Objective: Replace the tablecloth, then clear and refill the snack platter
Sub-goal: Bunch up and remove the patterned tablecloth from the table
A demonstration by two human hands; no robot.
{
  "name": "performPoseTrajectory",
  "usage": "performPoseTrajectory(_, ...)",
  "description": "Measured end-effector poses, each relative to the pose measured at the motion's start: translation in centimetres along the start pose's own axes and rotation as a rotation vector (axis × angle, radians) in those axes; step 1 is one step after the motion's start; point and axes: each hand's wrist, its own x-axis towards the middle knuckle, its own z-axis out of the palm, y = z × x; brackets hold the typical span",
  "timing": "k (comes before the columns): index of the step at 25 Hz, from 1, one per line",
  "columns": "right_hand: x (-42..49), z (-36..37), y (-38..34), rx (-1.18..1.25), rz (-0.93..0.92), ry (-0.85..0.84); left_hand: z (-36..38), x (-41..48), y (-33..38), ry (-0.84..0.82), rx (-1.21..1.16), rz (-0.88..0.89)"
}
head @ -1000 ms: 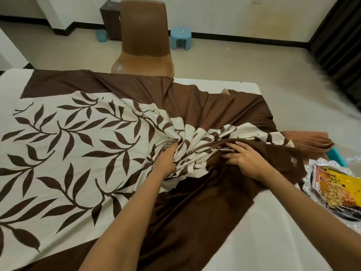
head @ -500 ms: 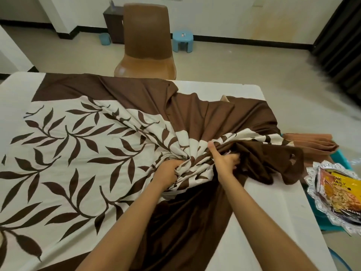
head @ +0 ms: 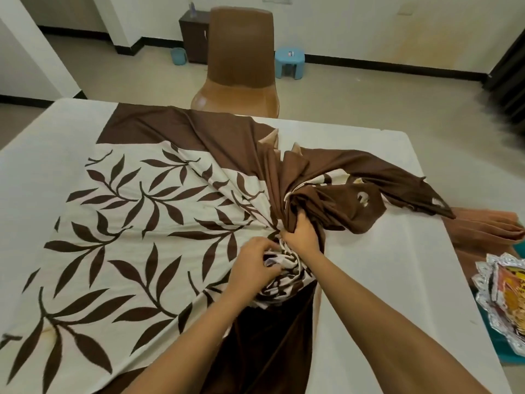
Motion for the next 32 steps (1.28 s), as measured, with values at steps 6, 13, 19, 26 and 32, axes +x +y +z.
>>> performPoseTrajectory(6,-0.3,0.3,-0.5,0.043,0.02,0.031,1.9,-8.9,7.1,-0.898,-0.631,-0.682)
performPoseTrajectory(13,-0.3,-0.3,-0.1,0.046,0.028,-0.023,0.8,-4.3,2.8,-0.245,-1.682,-1.234)
performPoseTrajectory(19,-2.5,-0.6,-0.5,0.043,0.027,-0.02,-3.2,0.3,2.1,0.135,-1.583,-1.41)
performPoseTrajectory(26,-6.2,-1.1,-0.1,0.157,-0.034,-0.123,2.6,3.4,7.1,0.383,-0.81,-1.185)
performPoseTrajectory(32,-10.1,-3.0,2.6,0.251,0.011,-0.414,6.4,4.6,7.7,0.365,-0.175,-1.01)
